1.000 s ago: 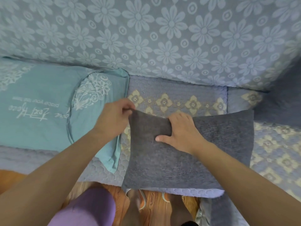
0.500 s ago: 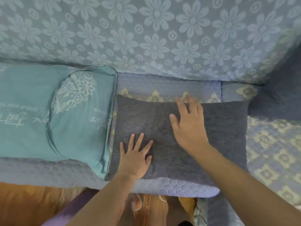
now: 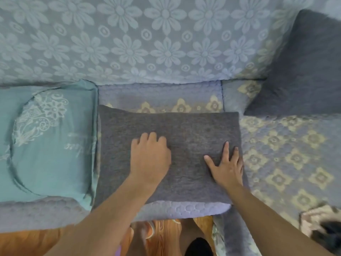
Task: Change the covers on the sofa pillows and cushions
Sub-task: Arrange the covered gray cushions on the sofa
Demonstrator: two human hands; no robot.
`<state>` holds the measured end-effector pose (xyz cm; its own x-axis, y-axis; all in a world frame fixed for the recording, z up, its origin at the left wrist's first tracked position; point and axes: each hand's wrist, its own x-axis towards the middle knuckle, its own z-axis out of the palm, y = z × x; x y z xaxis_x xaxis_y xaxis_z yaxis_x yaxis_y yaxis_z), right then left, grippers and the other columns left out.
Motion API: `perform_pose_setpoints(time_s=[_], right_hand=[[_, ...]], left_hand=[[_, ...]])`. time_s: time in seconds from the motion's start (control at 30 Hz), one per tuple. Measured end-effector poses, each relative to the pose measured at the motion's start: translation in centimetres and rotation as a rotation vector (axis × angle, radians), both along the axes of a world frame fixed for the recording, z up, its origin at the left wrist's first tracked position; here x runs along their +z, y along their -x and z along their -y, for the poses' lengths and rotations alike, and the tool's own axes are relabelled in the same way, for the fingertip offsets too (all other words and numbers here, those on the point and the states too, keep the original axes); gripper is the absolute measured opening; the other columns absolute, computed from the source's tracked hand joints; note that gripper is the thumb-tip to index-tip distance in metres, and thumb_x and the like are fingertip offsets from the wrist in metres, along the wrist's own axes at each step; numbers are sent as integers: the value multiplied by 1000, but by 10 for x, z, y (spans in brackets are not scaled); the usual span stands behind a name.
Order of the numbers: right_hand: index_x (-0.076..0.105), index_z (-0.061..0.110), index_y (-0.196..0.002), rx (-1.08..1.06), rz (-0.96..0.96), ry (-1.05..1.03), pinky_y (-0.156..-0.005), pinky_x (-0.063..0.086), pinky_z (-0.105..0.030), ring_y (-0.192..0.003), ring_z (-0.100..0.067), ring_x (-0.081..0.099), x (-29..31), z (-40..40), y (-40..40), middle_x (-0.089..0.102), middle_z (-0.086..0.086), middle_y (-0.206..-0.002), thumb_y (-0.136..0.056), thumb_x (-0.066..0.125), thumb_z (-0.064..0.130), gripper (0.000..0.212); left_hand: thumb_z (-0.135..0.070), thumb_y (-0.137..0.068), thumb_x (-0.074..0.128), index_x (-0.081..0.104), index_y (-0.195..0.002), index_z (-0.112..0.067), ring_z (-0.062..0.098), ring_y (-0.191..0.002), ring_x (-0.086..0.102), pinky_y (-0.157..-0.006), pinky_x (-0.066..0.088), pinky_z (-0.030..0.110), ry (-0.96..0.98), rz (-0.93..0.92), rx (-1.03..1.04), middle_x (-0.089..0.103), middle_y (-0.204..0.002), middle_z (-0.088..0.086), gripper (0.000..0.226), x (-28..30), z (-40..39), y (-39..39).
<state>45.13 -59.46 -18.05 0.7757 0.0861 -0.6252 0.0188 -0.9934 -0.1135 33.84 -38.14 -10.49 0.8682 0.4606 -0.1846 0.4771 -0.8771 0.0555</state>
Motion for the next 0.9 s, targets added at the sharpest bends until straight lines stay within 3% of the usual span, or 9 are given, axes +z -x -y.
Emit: perform_pose_setpoints(time_s=[0.07,0.13,0.23,0.33,0.47,0.53,0.67,0.77,0.9], right_hand=[[-10,38,-157,27,77,-71,-118,18,-53,-147,-38,15,5,-6,10,5,-9,-165,-80,29,86,98],[0,38,-158,30,146,-70,-115,25,-52,-140,-36,27,15,-4,19,23,-10,-157,-84,24,81,89],[29,35,-154,174,230,-84,-110,34,-49,-121,-30,47,28,0,42,48,-5,-128,-96,24,69,68],[47,29,-144,503,323,-101,-99,45,-49,-96,-28,57,39,-18,75,56,-2,-102,-92,49,51,57],[58,23,-132,532,323,-166,-97,47,-51,-109,-30,54,58,-62,81,54,-5,-116,-87,63,38,47],[58,20,-134,564,392,-239,-107,40,-52,-128,-32,45,53,-74,73,49,-7,-136,-90,61,33,47],[24,26,-158,568,278,-141,-122,8,-58,-153,-31,9,-11,-43,65,17,-6,-166,-102,35,49,61],[23,26,-158,657,242,-57,-120,13,-62,-153,-33,13,-71,-14,53,19,-8,-166,-100,36,56,67],[44,29,-147,563,373,-44,-113,22,-59,-140,-34,35,-123,-75,-15,39,-8,-154,-92,45,56,62]], left_hand=[[-39,-98,43,62,-124,-22,34,-127,50,-106,40,49,165,162,-98,58,-132,10,36,-7,38,-39],[-49,-104,30,33,-155,-33,36,-153,16,-123,13,56,272,18,-150,23,-165,9,54,-37,53,-45],[-60,-104,12,-12,-158,-43,33,-153,-20,-121,-9,60,103,-236,-165,-15,-169,5,61,-106,25,14],[-58,-102,16,-2,-159,-41,33,-155,-12,-123,-5,58,56,-287,-174,1,-170,6,62,-133,-13,66],[-59,-98,20,12,-159,-38,32,-155,-5,-124,1,59,32,-362,-145,16,-168,8,64,-125,-30,75],[-60,-99,15,6,-159,-39,34,-155,-7,-123,1,60,10,-335,-142,8,-169,8,65,-116,-24,61],[-61,-102,17,-1,-160,-39,38,-155,-6,-122,-4,62,34,-237,-192,-5,-169,11,64,-109,9,31],[-56,-104,23,5,-160,-39,38,-154,-11,-121,-6,63,100,-252,-164,-8,-169,11,61,-141,31,16],[-51,-106,12,-17,-157,-38,40,-148,-29,-115,-21,66,-25,-344,-170,-27,-165,12,60,-199,4,-73]])
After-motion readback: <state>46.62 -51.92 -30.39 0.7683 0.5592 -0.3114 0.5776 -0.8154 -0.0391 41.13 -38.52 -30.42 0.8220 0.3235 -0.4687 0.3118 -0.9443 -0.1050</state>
